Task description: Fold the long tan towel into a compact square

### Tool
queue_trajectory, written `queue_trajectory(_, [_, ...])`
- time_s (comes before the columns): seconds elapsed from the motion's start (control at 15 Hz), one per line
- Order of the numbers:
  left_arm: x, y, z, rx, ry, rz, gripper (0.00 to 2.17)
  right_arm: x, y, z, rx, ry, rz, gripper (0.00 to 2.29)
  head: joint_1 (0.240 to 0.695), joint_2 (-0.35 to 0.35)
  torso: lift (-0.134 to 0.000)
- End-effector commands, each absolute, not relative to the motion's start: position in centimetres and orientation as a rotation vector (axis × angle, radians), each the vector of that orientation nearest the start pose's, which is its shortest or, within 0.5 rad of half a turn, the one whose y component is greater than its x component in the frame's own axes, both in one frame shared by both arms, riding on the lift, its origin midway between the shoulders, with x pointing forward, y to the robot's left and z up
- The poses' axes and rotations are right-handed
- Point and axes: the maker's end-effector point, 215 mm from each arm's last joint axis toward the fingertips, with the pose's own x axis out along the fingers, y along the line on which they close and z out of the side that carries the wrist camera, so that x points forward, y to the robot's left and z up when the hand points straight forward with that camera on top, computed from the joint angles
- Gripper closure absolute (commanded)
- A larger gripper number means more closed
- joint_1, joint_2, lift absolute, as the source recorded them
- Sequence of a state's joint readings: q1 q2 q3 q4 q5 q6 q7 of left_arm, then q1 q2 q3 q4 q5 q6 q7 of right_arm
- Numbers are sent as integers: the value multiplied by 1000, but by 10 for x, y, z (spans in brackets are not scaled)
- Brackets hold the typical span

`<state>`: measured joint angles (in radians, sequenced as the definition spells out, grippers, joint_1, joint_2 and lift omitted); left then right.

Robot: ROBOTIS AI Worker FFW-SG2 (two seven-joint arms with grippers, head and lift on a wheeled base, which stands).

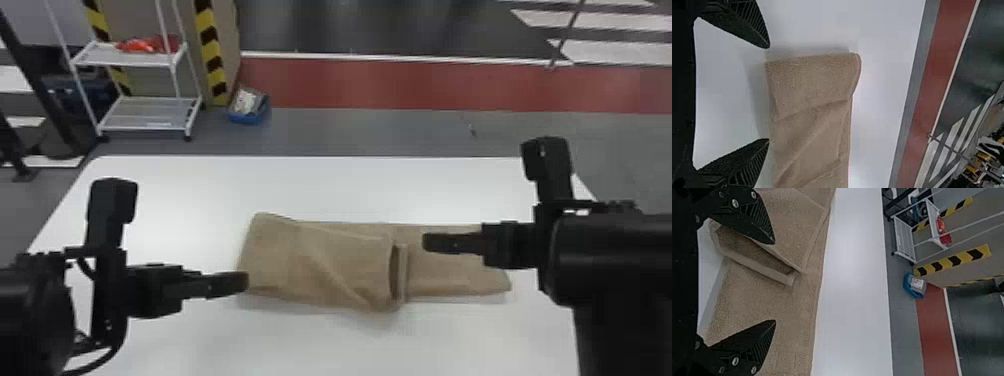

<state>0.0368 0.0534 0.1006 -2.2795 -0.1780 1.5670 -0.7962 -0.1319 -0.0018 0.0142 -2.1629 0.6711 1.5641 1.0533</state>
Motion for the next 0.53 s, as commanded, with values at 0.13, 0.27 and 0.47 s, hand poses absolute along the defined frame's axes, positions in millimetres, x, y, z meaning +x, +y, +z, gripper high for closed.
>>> queue_trajectory(0.13, [415,189,-390,-269,872,-449,36,457,-184,-387,129,904,372,194,695,-7,-125])
queue_trajectory(0.27, [415,188,-392,-263,868,-453,39,452,-178,-400,105,935,369,194,695,-3,-125])
queue_trajectory(0.47, [413,188,-394,-260,867,-454,39,450,-175,-412,89,965,359,194,695,10,-125])
